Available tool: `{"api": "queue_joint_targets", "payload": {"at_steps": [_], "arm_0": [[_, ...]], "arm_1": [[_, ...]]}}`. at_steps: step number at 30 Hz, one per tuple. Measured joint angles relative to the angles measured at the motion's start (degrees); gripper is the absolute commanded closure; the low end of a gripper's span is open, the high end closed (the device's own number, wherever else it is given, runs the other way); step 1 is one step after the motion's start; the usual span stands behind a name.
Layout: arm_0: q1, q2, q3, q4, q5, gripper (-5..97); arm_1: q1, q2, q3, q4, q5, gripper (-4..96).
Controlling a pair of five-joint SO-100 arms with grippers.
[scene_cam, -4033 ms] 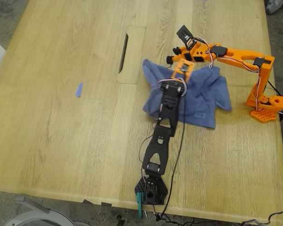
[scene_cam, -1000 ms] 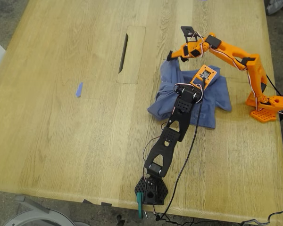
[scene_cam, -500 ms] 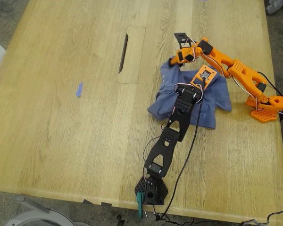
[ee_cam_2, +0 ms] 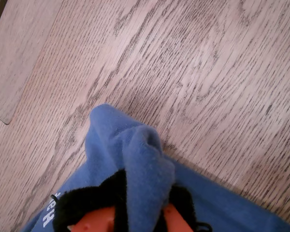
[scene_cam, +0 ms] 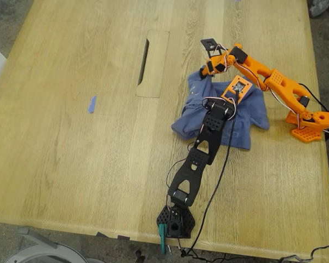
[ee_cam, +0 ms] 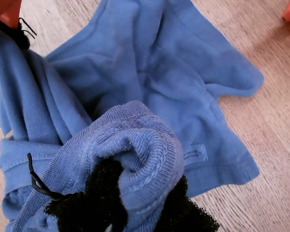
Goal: Fold a T-shirt
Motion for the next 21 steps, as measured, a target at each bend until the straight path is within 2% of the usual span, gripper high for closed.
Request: {"api": "queue_joint_targets", "payload": {"at_steps": [8, 21], "arm_0": [[0.0, 0.6, 0.0, 0.0, 0.0, 92], [1.7, 2.6, 0.0, 0.0, 0.0, 92]], "arm_1": [[0.4, 3.6, 0.0, 1.8, -1.5, 91.2], [-0.6, 20.7, 3.8, 12.0, -2.5, 91.2]]}}
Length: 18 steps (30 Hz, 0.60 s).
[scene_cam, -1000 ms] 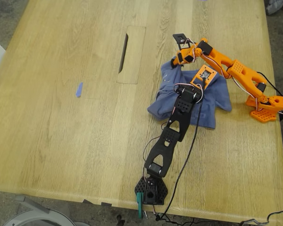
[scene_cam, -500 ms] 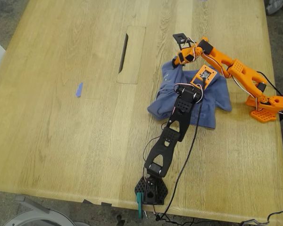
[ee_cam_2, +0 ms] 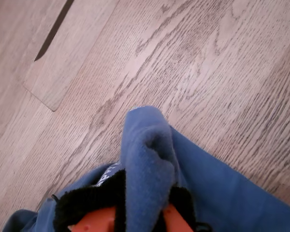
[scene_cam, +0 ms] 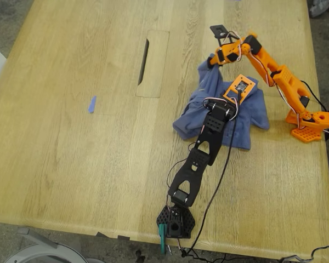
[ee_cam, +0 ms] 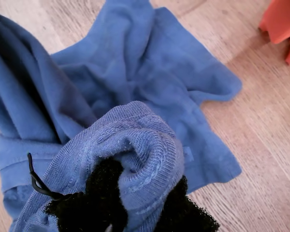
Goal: Fold a T-shirt
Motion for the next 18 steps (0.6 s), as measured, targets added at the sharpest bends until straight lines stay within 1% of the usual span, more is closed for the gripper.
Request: {"api": "queue_joint_targets", "payload": {"at_steps": [9, 18], "arm_0": [[4.1, 1.7, 0.0, 0.0, -0.6, 92], [7.8, 8.6, 6.8, 0.0, -0.9, 92]], "arm_1": [[-1.7, 19.7, 23.5, 0.2, 0.4, 91.3], [-2.2, 38.1, 49.6, 0.2, 1.1, 91.3]]}}
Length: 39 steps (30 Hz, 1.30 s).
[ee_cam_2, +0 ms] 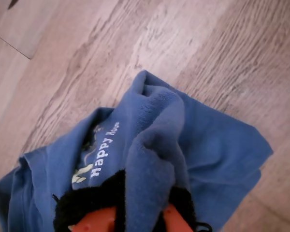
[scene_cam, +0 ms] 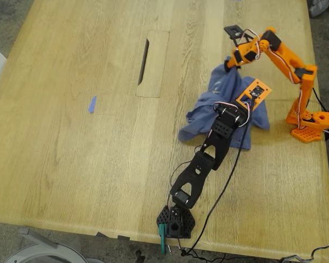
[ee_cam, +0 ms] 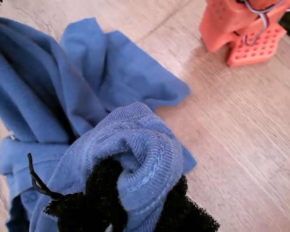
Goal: Fold a T-shirt
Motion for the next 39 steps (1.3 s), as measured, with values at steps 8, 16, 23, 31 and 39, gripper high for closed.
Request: {"api": "queue_joint_targets", "payload": {"at_steps": [8, 16, 23, 31, 39], "arm_0": [[3.3, 1.6, 4.3, 0.0, -2.2, 92], [7.8, 1.6, 4.3, 0.0, -2.5, 92], [14.0, 1.6, 1.1, 0.0, -2.6, 92], [19.0, -2.1, -6.1, 0.0, -4.0, 92], [21.0, -6.9, -6.2, -0.1, -5.0, 92]], "arm_1": [[-1.0, 10.5, 16.5, 0.0, 1.1, 91.3], [1.6, 22.2, 30.9, 0.0, 1.8, 91.3], [5.5, 31.6, 43.3, 0.0, 1.9, 91.3], [9.0, 39.4, 52.9, 0.0, 1.9, 91.3], [9.0, 46.7, 65.0, -3.8, 3.1, 91.3]]}}
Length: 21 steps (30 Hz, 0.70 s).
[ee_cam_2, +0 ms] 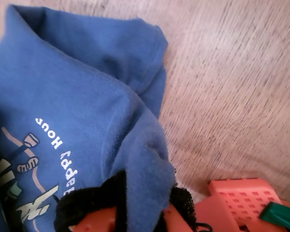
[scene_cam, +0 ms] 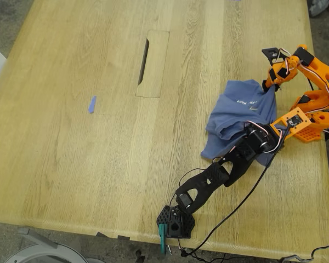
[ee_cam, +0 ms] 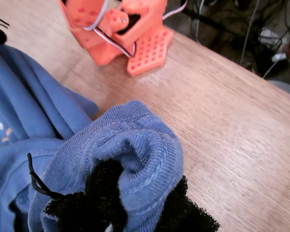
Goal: Fold a T-shirt
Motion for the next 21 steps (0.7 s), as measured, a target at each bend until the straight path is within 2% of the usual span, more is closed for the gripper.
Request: {"api": "queue_joint_targets", "payload": {"at_steps": [21], "arm_0": [[-0.4, -12.4, -1.4, -4.4, -0.7, 92]], "arm_1": [[1.8, 13.2, 22.5, -10.6, 0.2, 91.3]]}}
